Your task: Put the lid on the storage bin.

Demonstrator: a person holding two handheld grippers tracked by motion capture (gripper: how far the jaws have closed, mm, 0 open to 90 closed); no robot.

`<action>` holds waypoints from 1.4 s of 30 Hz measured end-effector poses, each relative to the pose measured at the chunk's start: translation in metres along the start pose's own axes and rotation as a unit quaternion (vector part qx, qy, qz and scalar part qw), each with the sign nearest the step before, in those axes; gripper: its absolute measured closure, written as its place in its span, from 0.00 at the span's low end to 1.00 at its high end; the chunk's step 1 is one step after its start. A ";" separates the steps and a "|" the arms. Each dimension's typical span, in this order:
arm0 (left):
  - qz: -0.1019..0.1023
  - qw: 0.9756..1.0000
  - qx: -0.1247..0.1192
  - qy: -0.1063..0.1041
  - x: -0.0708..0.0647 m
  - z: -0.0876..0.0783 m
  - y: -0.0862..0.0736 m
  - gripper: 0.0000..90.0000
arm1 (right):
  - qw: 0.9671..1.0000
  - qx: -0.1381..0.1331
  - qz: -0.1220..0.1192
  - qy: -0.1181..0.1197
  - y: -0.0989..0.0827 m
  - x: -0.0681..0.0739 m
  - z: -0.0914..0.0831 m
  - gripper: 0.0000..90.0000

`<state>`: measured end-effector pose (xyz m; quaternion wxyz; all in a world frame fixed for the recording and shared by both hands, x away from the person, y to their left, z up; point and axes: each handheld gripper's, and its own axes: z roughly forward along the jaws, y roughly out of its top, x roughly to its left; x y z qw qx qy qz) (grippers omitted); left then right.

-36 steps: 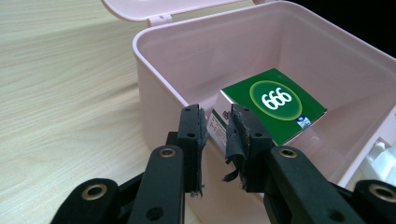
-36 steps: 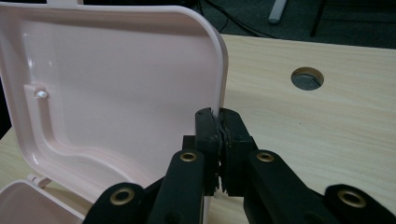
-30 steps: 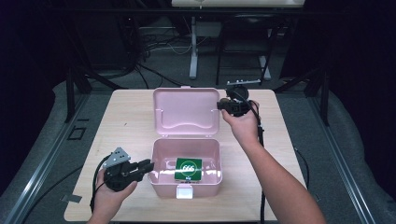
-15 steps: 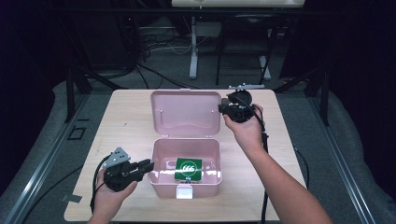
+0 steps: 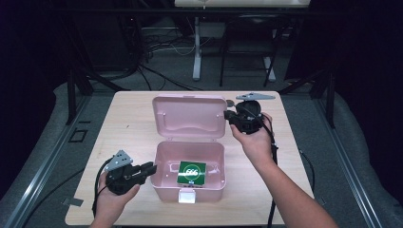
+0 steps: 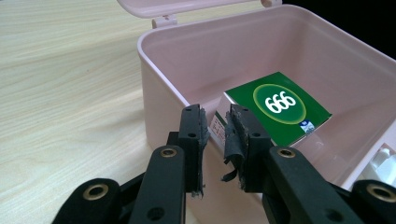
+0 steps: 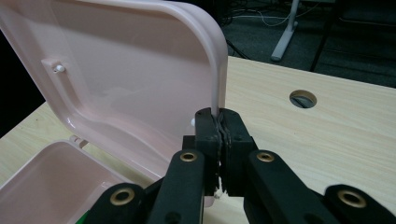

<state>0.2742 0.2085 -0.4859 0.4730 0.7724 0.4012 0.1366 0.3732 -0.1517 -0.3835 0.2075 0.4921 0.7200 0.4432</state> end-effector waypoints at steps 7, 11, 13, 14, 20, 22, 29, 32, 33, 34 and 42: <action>0.002 1.000 0.000 0.001 0.000 -0.001 0.000 0.84 | 1.000 -0.013 -0.007 0.006 -0.005 0.003 -0.005 0.97; -0.002 1.000 0.000 0.000 0.000 -0.001 -0.001 0.84 | 1.000 -0.023 -0.013 0.004 -0.010 0.006 -0.009 0.97; -0.001 1.000 -0.002 0.000 0.000 -0.001 -0.001 0.84 | 1.000 -0.023 -0.019 0.003 -0.012 0.007 -0.011 0.97; -0.001 1.000 -0.002 0.001 0.000 -0.001 -0.001 0.84 | 0.999 -0.025 -0.022 0.002 -0.013 0.008 -0.012 0.97; -0.001 1.000 -0.003 0.001 0.000 -0.001 -0.001 0.84 | 0.999 -0.038 -0.031 0.003 -0.020 0.011 -0.018 0.97; -0.001 1.000 -0.002 0.001 0.000 -0.001 -0.001 0.84 | 0.998 -0.045 -0.034 0.000 -0.022 0.013 -0.019 0.97; -0.003 1.000 0.000 -0.005 0.001 -0.001 -0.001 0.83 | 0.997 -0.063 -0.032 0.002 -0.032 0.016 -0.025 0.96; -0.004 1.000 -0.003 -0.007 0.001 -0.001 0.000 0.82 | 0.997 -0.072 -0.040 -0.006 -0.036 0.019 -0.026 0.96; -0.003 1.000 -0.004 -0.008 0.001 -0.001 0.000 0.81 | 0.996 -0.075 -0.041 -0.006 -0.037 0.019 -0.026 0.96; -0.003 1.000 -0.004 -0.008 0.001 -0.002 0.001 0.81 | 0.996 -0.077 -0.038 -0.005 -0.038 0.019 -0.027 0.96; 0.004 1.000 -0.020 0.005 0.003 -0.007 0.007 0.76 | 0.995 -0.091 -0.042 -0.009 -0.044 0.022 -0.030 0.95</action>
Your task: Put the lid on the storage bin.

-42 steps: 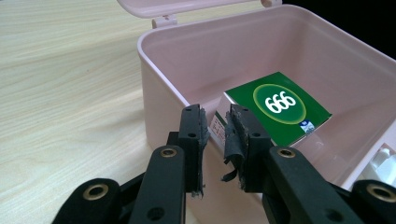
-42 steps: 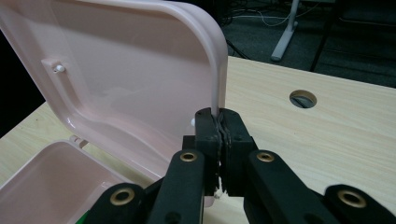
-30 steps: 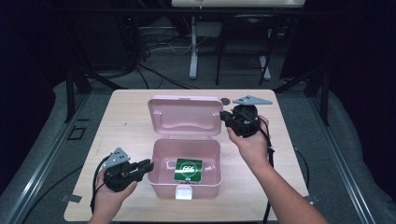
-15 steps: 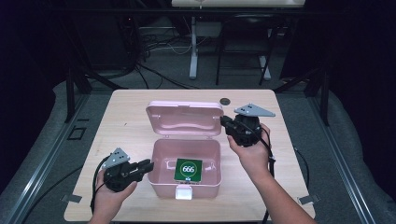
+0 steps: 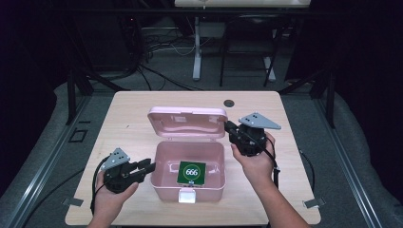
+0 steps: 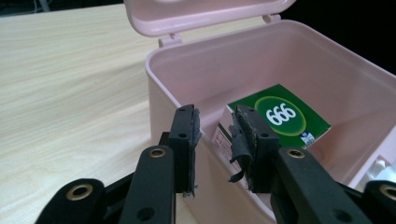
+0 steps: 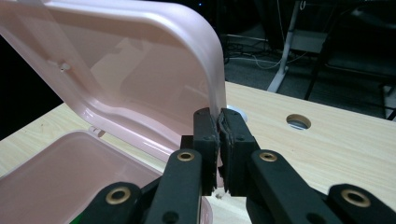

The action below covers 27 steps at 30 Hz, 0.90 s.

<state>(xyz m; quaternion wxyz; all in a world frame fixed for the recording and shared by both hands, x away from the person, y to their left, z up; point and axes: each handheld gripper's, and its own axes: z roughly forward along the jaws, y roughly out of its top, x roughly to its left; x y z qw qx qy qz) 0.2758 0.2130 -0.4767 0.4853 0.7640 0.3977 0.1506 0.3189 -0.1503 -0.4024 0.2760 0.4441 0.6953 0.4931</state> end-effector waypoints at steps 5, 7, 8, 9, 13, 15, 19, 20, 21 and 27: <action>0.003 1.000 -0.008 0.007 0.002 -0.004 0.005 0.74 | 1.000 -0.017 -0.001 -0.002 0.000 0.003 -0.006 0.95; 0.006 1.000 -0.013 0.011 0.002 -0.005 0.009 0.73 | 1.000 -0.021 -0.001 -0.002 -0.001 0.004 -0.008 0.95; 0.006 1.000 -0.018 0.014 0.003 -0.006 0.011 0.72 | 1.000 -0.023 -0.001 -0.002 -0.002 0.004 -0.007 0.95; 0.007 1.000 -0.020 0.014 0.003 -0.007 0.014 0.72 | 1.000 -0.023 -0.001 -0.003 -0.003 0.004 -0.008 0.96; 0.018 0.999 -0.033 0.020 0.004 -0.011 0.029 0.70 | 1.000 -0.022 0.005 0.002 -0.005 0.002 -0.007 0.96; 0.023 0.999 -0.040 0.020 0.005 -0.012 0.039 0.70 | 1.000 -0.022 0.006 0.002 -0.006 0.002 -0.007 0.96; 0.037 0.998 -0.051 0.028 0.004 -0.016 0.060 0.73 | 1.000 -0.022 0.006 0.004 -0.007 0.002 -0.008 0.96; 0.039 0.997 -0.055 0.034 0.005 -0.017 0.066 0.73 | 1.000 -0.022 0.005 0.004 -0.007 0.002 -0.008 0.96; 0.040 0.997 -0.059 0.040 0.006 -0.017 0.071 0.72 | 1.000 -0.022 0.005 0.004 -0.007 0.002 -0.008 0.96; 0.042 0.995 -0.069 0.050 0.012 -0.009 0.096 0.68 | 1.000 -0.021 0.003 0.004 -0.006 0.002 -0.007 0.96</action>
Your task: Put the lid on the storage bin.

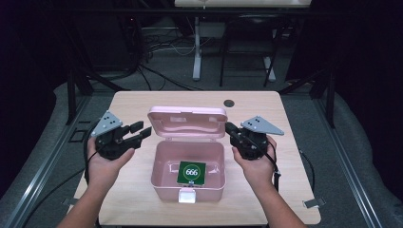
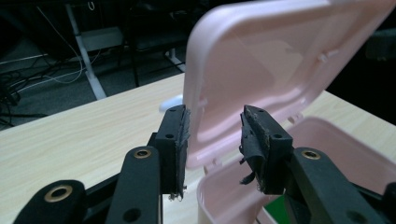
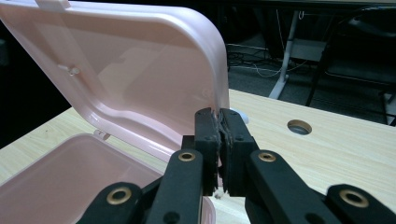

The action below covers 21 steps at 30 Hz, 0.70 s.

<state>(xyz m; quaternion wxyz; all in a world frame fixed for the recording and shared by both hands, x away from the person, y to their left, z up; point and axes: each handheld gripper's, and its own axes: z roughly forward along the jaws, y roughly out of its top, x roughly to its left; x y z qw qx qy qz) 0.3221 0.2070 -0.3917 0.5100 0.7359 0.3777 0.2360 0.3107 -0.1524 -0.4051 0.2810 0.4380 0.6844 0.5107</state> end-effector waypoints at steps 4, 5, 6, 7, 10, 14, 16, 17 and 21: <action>-0.004 1.000 -0.007 0.012 0.002 0.010 0.011 0.75 | 1.000 0.001 0.001 -0.001 0.000 0.000 0.000 0.96; -0.008 1.000 -0.011 0.009 0.002 0.011 0.014 0.78 | 1.000 0.001 0.001 0.000 0.000 -0.001 0.001 0.96; -0.007 1.000 -0.012 0.008 0.001 0.012 0.016 0.80 | 1.000 0.000 0.001 0.000 0.000 -0.001 0.001 0.96; -0.007 1.000 -0.014 0.009 0.000 0.013 0.017 0.82 | 1.000 0.000 0.001 0.000 0.000 -0.001 0.001 0.96; -0.001 1.000 -0.013 0.024 -0.001 0.013 0.017 0.90 | 1.000 0.001 0.002 0.001 0.000 -0.002 0.001 0.96; -0.002 1.000 -0.010 0.025 0.001 0.013 0.016 0.94 | 1.000 0.001 0.002 0.002 0.000 -0.002 0.001 0.96; 0.006 0.999 -0.009 0.030 -0.001 0.012 0.016 0.95 | 1.000 0.001 0.003 0.004 0.000 -0.001 0.000 0.95; 0.008 0.999 -0.009 0.031 -0.002 0.011 0.015 0.95 | 1.000 0.001 0.003 0.004 0.000 -0.001 0.000 0.95; 0.018 0.999 -0.009 0.036 -0.005 0.008 0.013 0.96 | 1.000 -0.001 0.006 0.008 -0.001 -0.001 -0.003 0.95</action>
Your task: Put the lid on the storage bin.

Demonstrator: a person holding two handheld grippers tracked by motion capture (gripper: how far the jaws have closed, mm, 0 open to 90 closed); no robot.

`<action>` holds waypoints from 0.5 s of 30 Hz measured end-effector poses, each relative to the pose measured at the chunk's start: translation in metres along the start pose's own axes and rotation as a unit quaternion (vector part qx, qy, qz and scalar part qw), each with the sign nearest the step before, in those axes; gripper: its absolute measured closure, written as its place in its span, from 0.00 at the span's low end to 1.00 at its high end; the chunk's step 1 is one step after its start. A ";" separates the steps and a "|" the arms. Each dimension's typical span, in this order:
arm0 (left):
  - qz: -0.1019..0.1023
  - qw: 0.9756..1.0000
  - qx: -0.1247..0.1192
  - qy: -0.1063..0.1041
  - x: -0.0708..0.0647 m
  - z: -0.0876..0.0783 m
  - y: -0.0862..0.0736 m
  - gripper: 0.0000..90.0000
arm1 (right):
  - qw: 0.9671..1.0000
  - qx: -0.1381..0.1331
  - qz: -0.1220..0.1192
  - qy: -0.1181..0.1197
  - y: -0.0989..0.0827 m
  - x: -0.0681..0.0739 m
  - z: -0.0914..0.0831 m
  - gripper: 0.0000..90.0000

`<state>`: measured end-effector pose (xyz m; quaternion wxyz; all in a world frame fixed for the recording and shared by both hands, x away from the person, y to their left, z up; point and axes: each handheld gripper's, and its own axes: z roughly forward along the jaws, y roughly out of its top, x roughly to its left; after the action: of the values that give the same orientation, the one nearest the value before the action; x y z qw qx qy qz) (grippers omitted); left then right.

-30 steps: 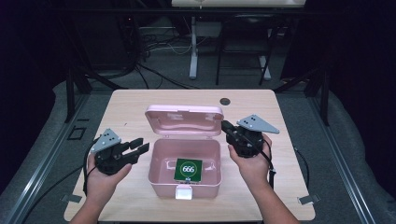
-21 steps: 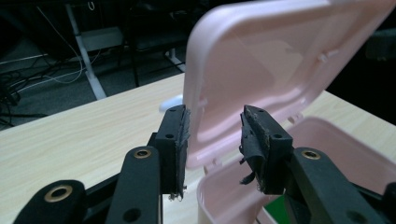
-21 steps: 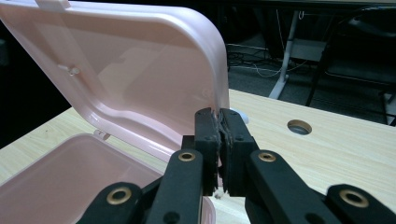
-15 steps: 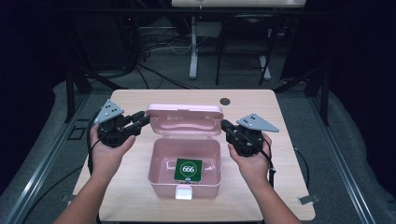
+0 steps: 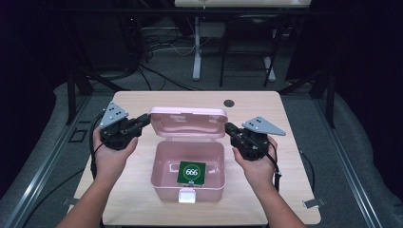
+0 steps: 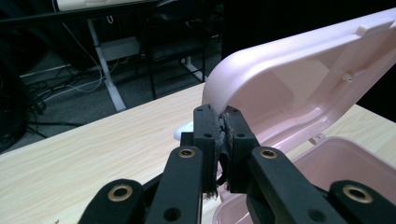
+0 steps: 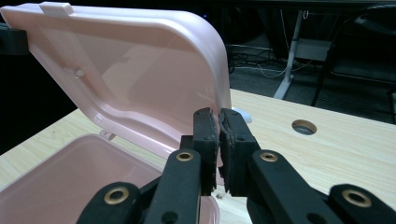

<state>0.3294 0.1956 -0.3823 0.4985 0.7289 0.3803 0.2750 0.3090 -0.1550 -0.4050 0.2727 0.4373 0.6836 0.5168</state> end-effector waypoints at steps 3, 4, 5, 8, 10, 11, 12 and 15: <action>0.000 1.000 -0.004 -0.001 -0.002 -0.002 -0.002 0.96 | 1.000 0.002 0.004 0.006 0.000 -0.002 -0.001 0.95; 0.000 1.000 -0.004 -0.003 -0.002 -0.003 -0.003 0.96 | 1.000 0.003 0.010 0.009 -0.001 -0.003 -0.003 0.95; 0.000 1.000 -0.005 -0.004 -0.002 -0.004 -0.003 0.96 | 1.000 0.001 0.013 0.012 -0.001 -0.003 -0.004 0.94; -0.005 1.000 -0.005 -0.010 -0.003 -0.005 -0.004 0.96 | 1.000 -0.002 0.018 0.022 -0.002 -0.005 -0.005 0.90; -0.006 1.000 -0.005 -0.012 -0.003 -0.006 -0.005 0.96 | 1.000 -0.006 0.017 0.021 -0.001 -0.005 -0.004 0.88; -0.006 1.000 -0.004 -0.014 -0.003 -0.007 -0.005 0.96 | 1.000 -0.007 0.018 0.024 -0.001 -0.005 -0.004 0.87; -0.008 1.000 -0.005 -0.016 -0.003 -0.007 -0.005 0.96 | 0.999 -0.009 0.019 0.030 -0.001 -0.005 -0.003 0.86; -0.009 1.000 -0.003 -0.021 -0.002 -0.009 -0.007 0.96 | 0.999 -0.013 0.013 0.026 0.000 -0.002 -0.002 0.84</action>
<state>0.3191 0.2000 -0.3854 0.5107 0.7297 0.3753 0.2567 0.3085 -0.1578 -0.4044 0.2538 0.4288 0.6782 0.5401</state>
